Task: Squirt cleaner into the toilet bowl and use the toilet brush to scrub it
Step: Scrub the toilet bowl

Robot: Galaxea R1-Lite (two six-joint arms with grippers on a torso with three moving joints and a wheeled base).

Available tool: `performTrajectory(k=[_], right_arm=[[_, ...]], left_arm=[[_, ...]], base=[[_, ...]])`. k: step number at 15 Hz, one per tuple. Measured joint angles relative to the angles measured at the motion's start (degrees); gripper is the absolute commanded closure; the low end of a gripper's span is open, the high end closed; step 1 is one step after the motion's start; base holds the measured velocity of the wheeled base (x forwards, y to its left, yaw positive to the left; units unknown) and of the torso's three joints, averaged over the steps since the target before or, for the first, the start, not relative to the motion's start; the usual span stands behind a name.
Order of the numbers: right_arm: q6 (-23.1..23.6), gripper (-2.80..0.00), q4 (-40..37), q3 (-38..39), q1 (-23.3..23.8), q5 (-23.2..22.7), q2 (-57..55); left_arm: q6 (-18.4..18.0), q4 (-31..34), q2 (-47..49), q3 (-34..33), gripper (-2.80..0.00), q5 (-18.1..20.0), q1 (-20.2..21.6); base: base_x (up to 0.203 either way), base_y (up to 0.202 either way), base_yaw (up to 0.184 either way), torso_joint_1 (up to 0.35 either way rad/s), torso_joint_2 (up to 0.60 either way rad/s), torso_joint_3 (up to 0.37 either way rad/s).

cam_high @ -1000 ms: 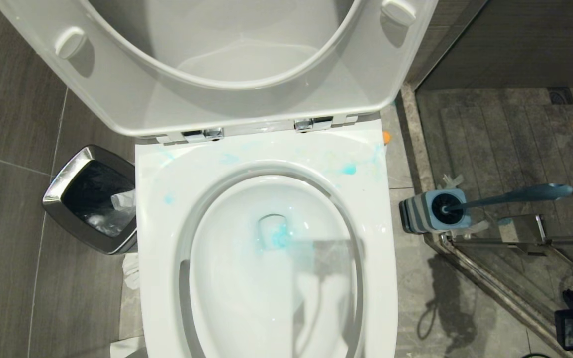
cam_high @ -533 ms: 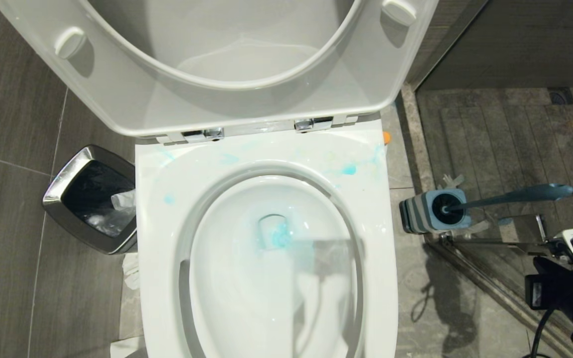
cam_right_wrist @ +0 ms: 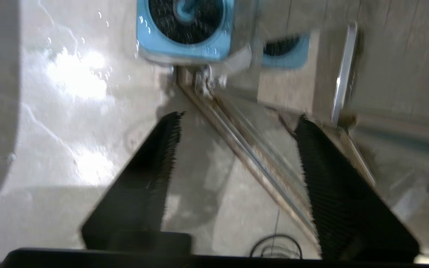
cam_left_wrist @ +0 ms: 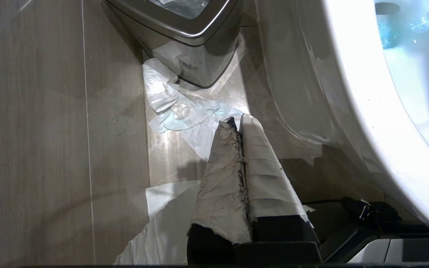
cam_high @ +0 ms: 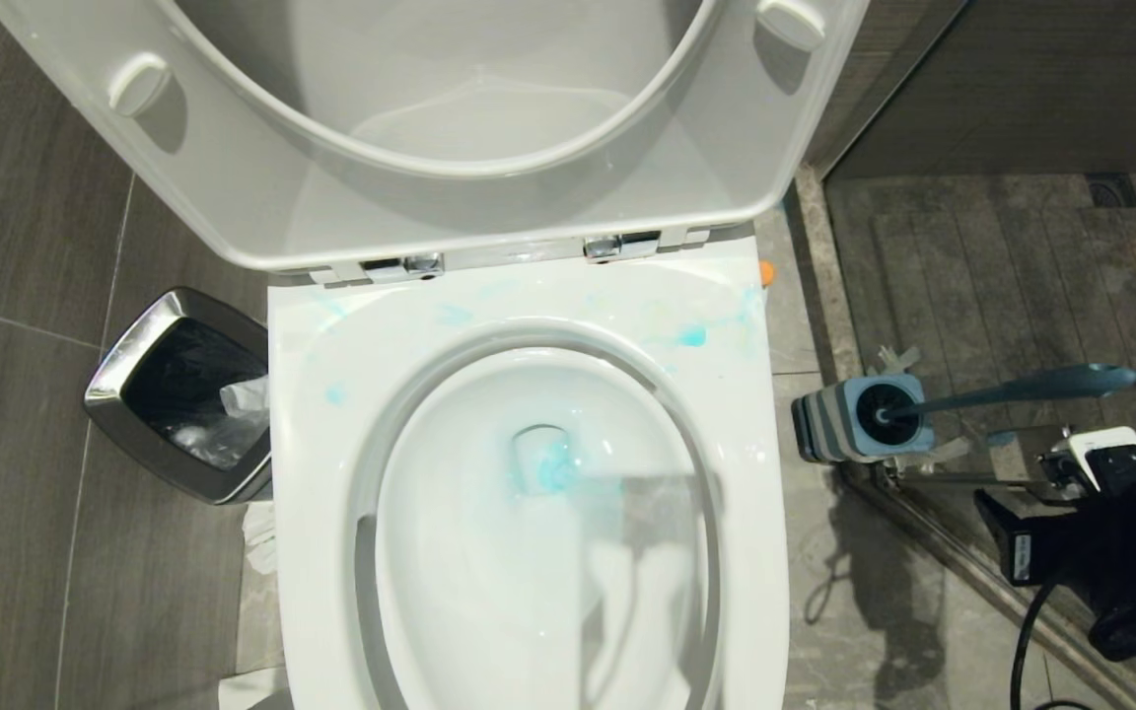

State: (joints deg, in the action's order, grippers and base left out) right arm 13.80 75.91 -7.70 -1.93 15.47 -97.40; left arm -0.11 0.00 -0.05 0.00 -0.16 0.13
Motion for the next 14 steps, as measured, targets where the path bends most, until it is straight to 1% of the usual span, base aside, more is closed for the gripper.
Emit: performTrajectory(k=[4,8,14], right_arm=[[-0.09,-2.8,-0.15,-5.45,0.0,-0.89,-1.35],[0.01,-2.8,-0.35,-10.86,0.0,-3.83,-2.65],[0.37,-2.8,0.05,-14.14,0.02,-4.29,-4.85]], left_arm=[[0.01,0.0,0.0,0.0,0.0,0.0,-0.06],[0.02,0.02,0.0,0.0,0.0,0.0,0.0],[0.01,0.0,0.0,0.0,0.0,0.0,0.0]], base=[[0.0,0.0,0.0,0.0,0.0,0.0],[0.0,0.0,0.0,0.0,0.0,0.0],[0.0,0.0,0.0,0.0,0.0,0.0]])
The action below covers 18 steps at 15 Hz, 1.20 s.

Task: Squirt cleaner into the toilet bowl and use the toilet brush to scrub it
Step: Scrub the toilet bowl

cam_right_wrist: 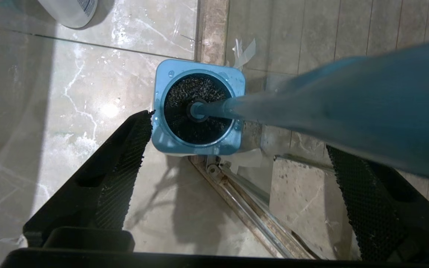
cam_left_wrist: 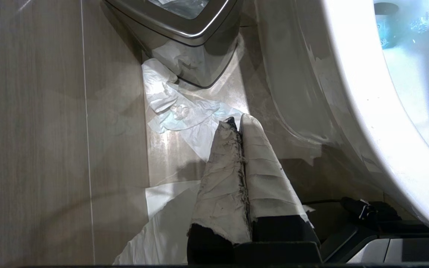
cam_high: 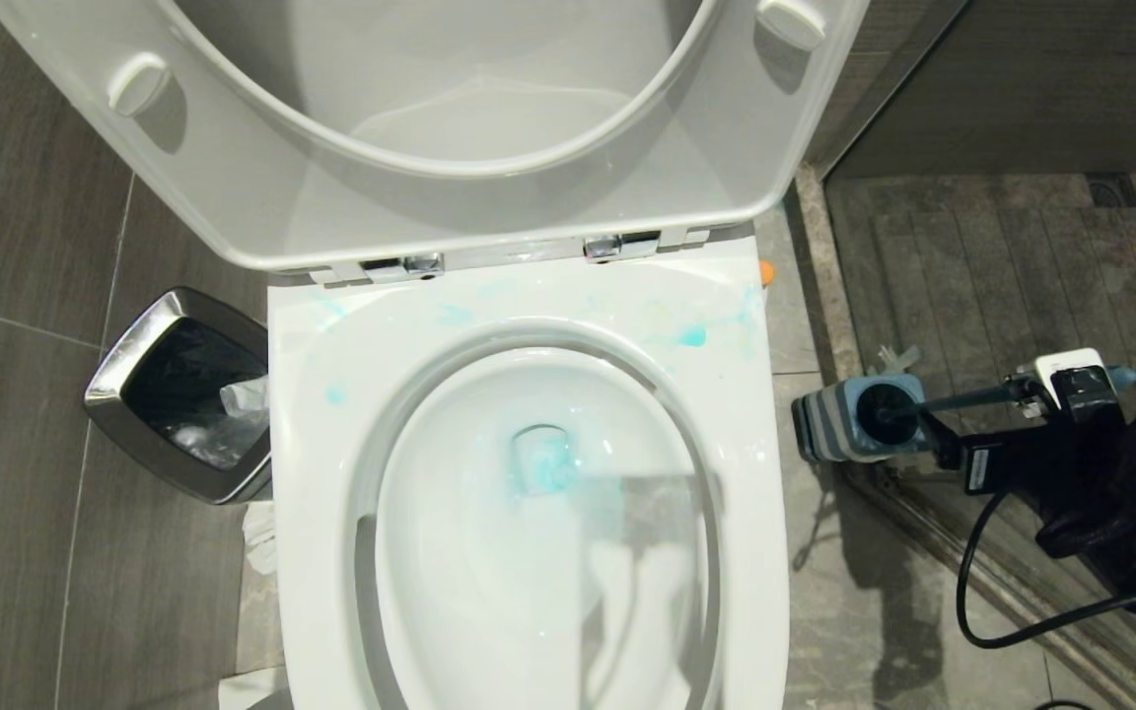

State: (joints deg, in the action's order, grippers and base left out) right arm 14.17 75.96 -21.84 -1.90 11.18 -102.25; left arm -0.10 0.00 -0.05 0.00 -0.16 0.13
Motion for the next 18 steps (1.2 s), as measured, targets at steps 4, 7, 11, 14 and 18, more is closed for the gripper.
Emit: performTrajectory(k=[4,7,11,14,18], right_arm=[[1.65,-2.8,2.98,-2.56,0.01,-0.07,-1.77],[3.29,0.0,6.67,-4.01,0.01,-0.07,-3.04],[5.4,0.0,10.49,-4.0,-0.02,-0.74,-3.48],[6.46,0.0,11.22,-4.06,0.0,-0.92,-3.54],[6.5,0.0,11.19,-3.82,-0.02,-1.16,-3.5]], left_arm=[[0.02,0.0,0.0,0.0,0.0,0.02,-0.06],[0.0,0.0,0.0,0.0,0.0,0.0,-0.06],[0.0,0.0,0.0,0.0,0.0,0.0,0.02],[-0.01,0.0,0.0,0.0,0.0,0.01,-0.06],[0.01,0.0,0.0,0.0,0.0,-0.02,-0.1]], base=[[0.0,0.0,0.0,0.0,0.0,0.0],[0.0,0.0,0.0,0.0,0.0,0.0],[0.0,0.0,0.0,0.0,0.0,0.0],[0.0,0.0,0.0,0.0,0.0,0.0],[0.0,0.0,0.0,0.0,0.0,0.0]])
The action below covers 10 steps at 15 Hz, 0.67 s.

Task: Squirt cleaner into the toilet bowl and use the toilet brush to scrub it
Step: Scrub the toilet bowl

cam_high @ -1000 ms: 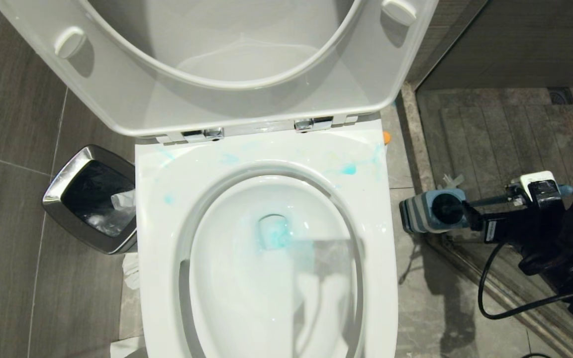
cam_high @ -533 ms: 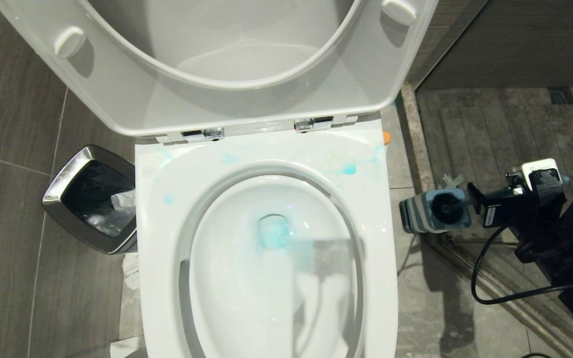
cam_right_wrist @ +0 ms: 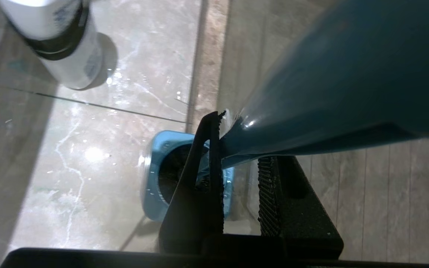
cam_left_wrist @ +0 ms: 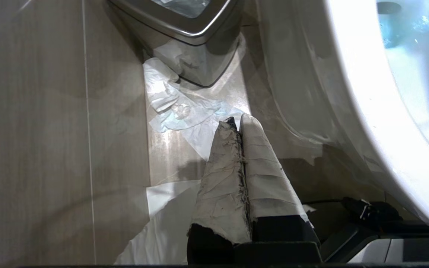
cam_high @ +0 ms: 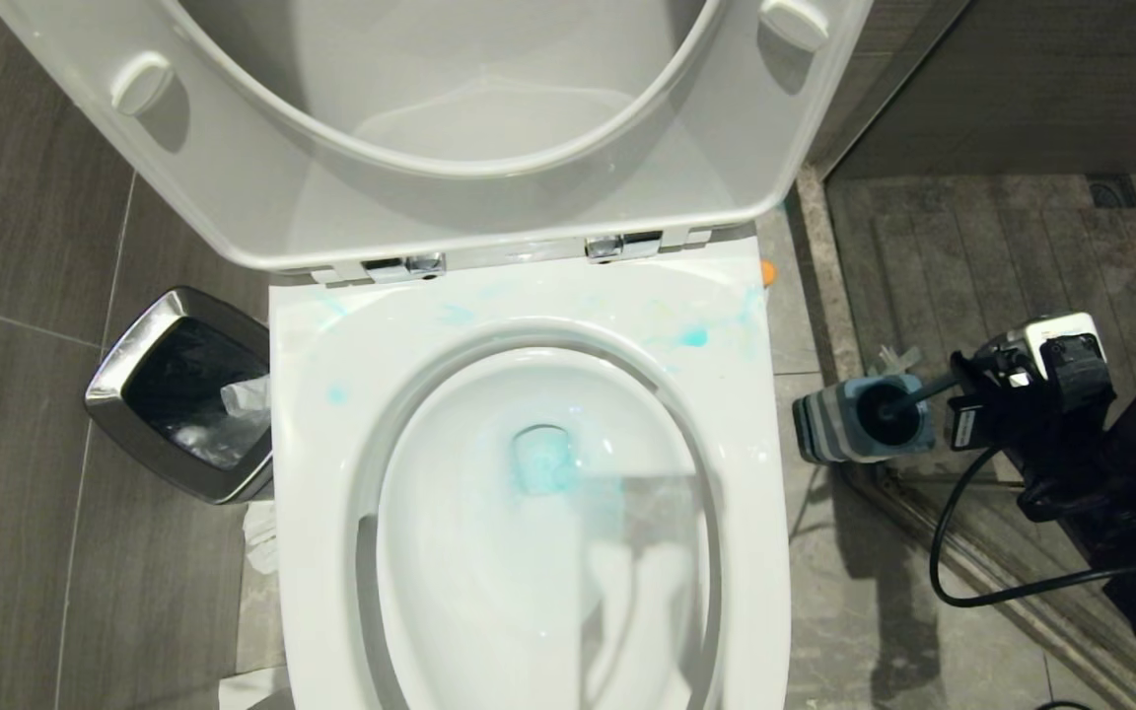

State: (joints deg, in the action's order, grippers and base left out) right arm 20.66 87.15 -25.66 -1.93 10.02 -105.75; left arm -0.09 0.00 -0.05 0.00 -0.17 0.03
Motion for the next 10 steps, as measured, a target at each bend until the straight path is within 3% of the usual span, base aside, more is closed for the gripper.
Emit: performTrajectory(k=[10], right_arm=[[-0.2,0.0,-0.22,3.17,0.2,-1.95,6.46]], left_arm=[[-0.01,0.0,0.0,0.0,0.0,0.02,0.04]], base=[[0.0,0.0,0.0,0.0,0.0,0.0]])
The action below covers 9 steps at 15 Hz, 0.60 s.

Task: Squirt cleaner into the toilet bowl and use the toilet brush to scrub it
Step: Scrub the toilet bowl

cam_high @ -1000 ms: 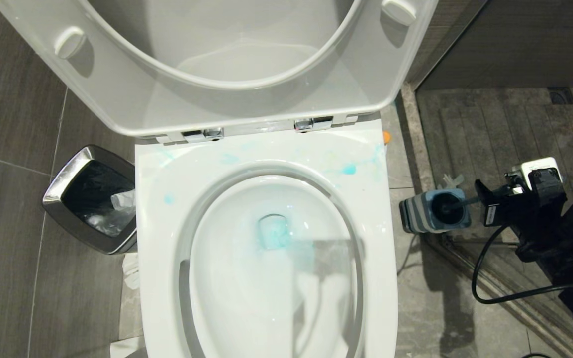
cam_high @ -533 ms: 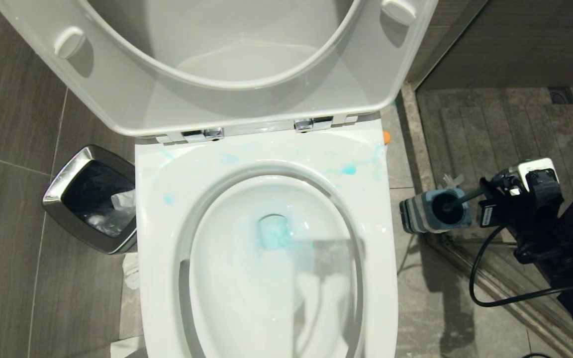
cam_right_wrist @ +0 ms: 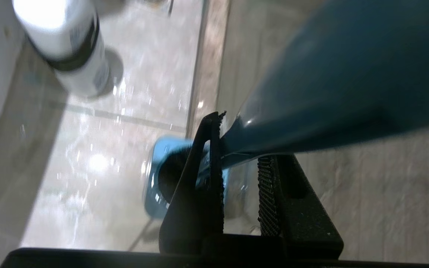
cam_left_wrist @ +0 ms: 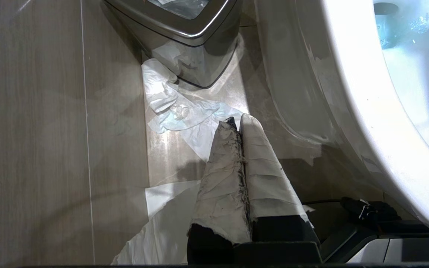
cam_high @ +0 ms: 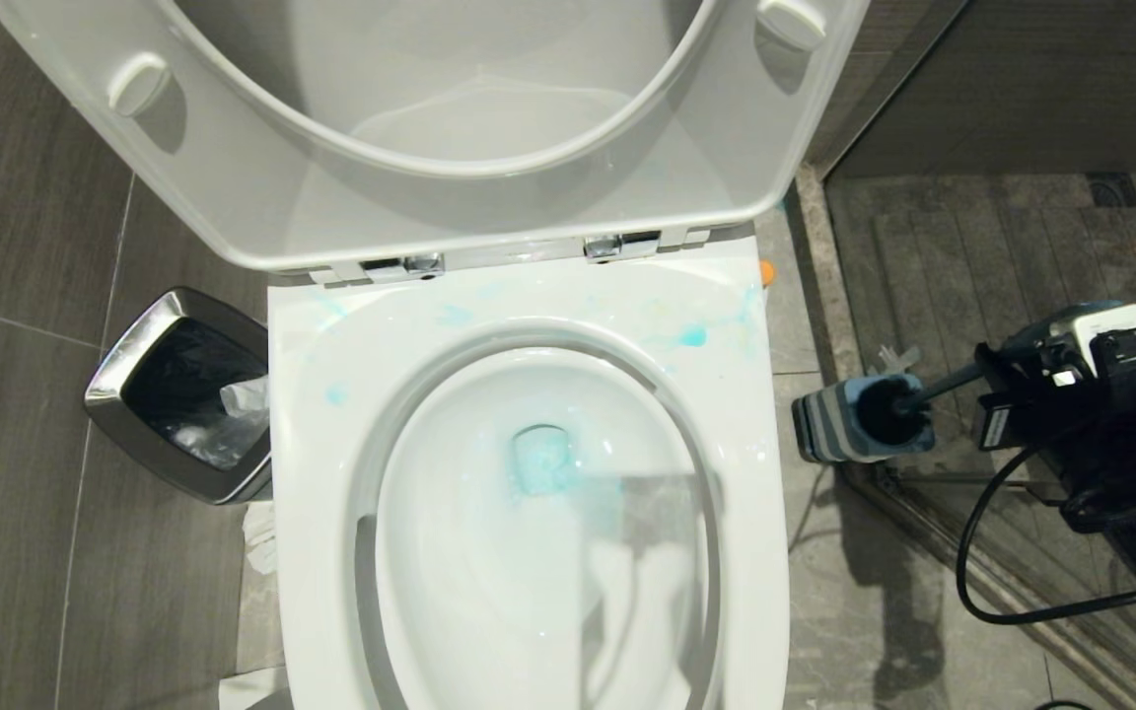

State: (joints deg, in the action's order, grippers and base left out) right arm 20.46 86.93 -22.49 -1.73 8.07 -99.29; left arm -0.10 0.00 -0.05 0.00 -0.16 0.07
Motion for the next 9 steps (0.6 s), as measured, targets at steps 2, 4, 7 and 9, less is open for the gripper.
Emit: performTrajectory(k=[2,4,7,9], right_arm=[[-0.33,0.0,-1.91,-0.02,0.0,-0.09,3.62],[-1.53,0.0,-4.96,-0.02,0.0,-0.11,7.41],[-2.82,0.0,-10.67,0.09,0.0,-0.24,13.27],[-3.81,0.0,-17.12,-0.7,-0.02,-0.8,18.37]], left_arm=[[0.02,0.0,0.0,0.0,0.0,0.0,0.0],[0.02,0.0,0.0,0.0,0.0,0.0,0.06],[0.02,0.0,0.0,0.0,0.0,0.0,0.04],[0.02,0.0,0.0,0.0,0.0,0.0,0.03]], base=[[0.0,0.0,0.0,0.0,0.0,0.0],[0.0,0.0,0.0,0.0,0.0,0.0],[0.0,0.0,0.0,0.0,0.0,0.0],[0.0,0.0,0.0,0.0,0.0,0.0]])
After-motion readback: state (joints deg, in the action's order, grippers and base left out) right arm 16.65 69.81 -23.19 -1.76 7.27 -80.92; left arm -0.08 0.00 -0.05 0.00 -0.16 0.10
